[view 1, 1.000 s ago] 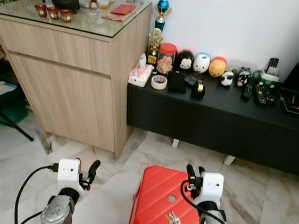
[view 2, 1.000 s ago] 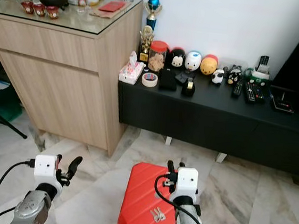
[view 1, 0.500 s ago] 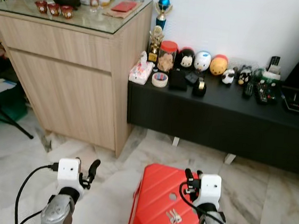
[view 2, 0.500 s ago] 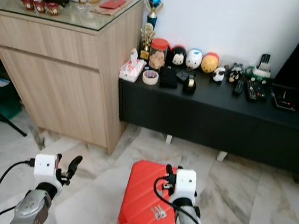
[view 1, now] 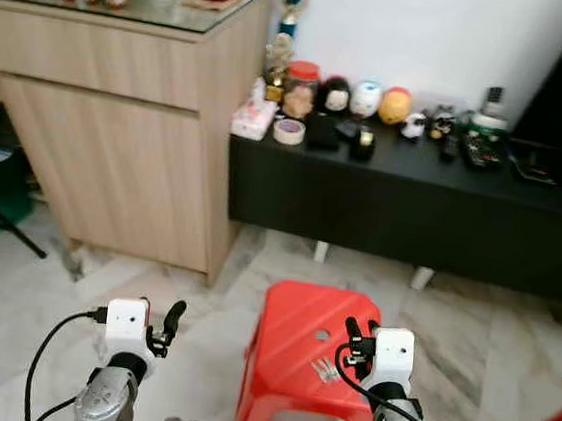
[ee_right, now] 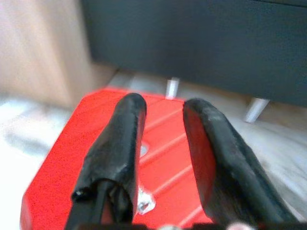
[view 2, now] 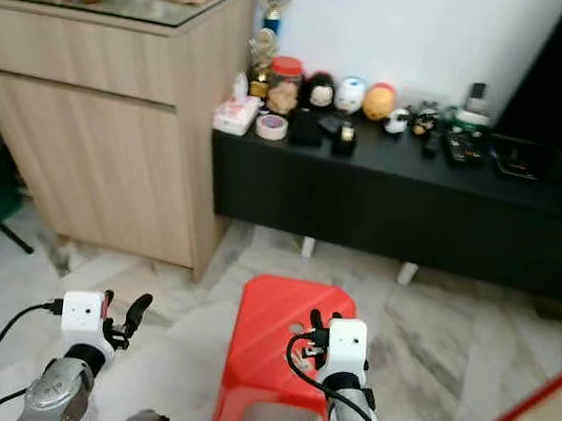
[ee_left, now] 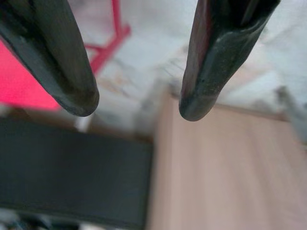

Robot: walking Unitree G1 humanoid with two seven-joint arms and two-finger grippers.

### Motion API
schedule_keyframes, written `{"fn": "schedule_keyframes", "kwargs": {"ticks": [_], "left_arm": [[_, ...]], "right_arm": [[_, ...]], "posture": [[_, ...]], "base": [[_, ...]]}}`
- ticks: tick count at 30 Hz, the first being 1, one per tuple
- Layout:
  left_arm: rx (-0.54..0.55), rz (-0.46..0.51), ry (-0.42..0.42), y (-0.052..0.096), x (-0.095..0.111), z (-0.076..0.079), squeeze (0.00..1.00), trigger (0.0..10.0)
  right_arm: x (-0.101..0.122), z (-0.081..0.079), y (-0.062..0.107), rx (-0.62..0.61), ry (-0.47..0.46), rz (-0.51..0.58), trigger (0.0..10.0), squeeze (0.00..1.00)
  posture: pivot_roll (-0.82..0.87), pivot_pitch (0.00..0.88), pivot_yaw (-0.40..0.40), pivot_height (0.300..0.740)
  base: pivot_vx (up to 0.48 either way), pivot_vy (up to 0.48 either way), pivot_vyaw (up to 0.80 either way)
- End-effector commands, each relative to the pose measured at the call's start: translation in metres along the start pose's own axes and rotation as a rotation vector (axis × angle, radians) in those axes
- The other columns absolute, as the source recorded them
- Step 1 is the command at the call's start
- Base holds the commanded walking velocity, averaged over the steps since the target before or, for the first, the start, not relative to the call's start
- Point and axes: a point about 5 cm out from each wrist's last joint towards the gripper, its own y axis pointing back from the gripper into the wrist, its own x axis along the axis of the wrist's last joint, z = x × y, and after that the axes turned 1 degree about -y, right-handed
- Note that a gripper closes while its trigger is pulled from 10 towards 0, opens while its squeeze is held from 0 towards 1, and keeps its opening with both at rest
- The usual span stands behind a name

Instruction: Hang keys on a hook

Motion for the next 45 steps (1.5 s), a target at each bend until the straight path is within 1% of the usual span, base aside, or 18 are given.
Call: {"fn": "schedule_keyframes", "kwargs": {"ticks": [1,5,12,16,23,26,29,40,44,45], "left_arm": [[0.024,-0.072,-0.001,0.011,-0.016,-0.007,0.00,10.0],[0.026,-0.069,-0.005,0.010,-0.014,-0.009,0.00,10.0],[0.027,-0.067,-0.008,0.009,-0.013,-0.010,0.00,10.0],[0.021,-0.056,-0.005,0.008,-0.011,-0.009,0.00,10.0],[0.011,-0.052,-0.002,0.006,-0.009,-0.008,0.00,10.0],[0.009,-0.055,-0.003,0.006,-0.009,-0.008,0.00,10.0],[0.008,-0.055,-0.001,0.005,-0.009,-0.008,0.00,10.0],[-0.015,-0.054,0.011,0.003,-0.007,-0.004,0.00,10.0],[-0.055,-0.051,0.015,0.002,-0.006,-0.001,0.00,10.0],[-0.063,-0.053,0.008,0.002,-0.006,0.000,0.00,10.0]], "right_arm": [[0.008,-0.005,-0.006,0.024,-0.003,0.028,10.0,0.00],[0.007,-0.008,-0.006,0.035,-0.017,0.026,10.0,0.00],[0.006,-0.009,-0.006,0.023,-0.024,0.015,10.0,0.00],[0.004,-0.006,-0.005,0.008,-0.020,0.005,10.0,0.00],[0.002,-0.005,-0.005,-0.002,-0.017,-0.011,10.0,0.00],[0.004,-0.008,-0.006,0.018,-0.003,0.000,10.0,0.00],[0.005,-0.007,-0.006,0.009,-0.015,0.002,10.0,0.00],[0.005,0.001,-0.007,-0.044,-0.032,-0.002,10.0,0.00],[-0.002,0.009,-0.007,-0.116,-0.019,-0.057,10.0,0.00],[-0.006,0.012,-0.006,-0.149,-0.021,-0.088,10.0,0.00]], "posture": [[0.02,0.006,-0.044,0.640],[0.02,0.007,-0.041,0.640],[0.02,0.006,-0.040,0.640],[0.02,0.007,-0.040,0.640],[0.02,0.008,-0.042,0.640],[0.02,0.008,-0.042,0.640],[0.02,0.007,-0.043,0.640],[0.02,0.005,-0.043,0.640],[0.02,0.004,-0.045,0.640],[0.02,0.004,-0.046,0.640]], "base": [[0.000,0.000,0.71],[0.000,0.000,0.79],[0.000,0.000,0.00],[0.000,0.000,0.00],[0.000,0.000,0.00],[0.000,0.000,0.80],[0.000,0.000,0.80],[0.000,0.000,0.00],[0.000,0.000,0.00],[0.000,0.000,0.00]]}}
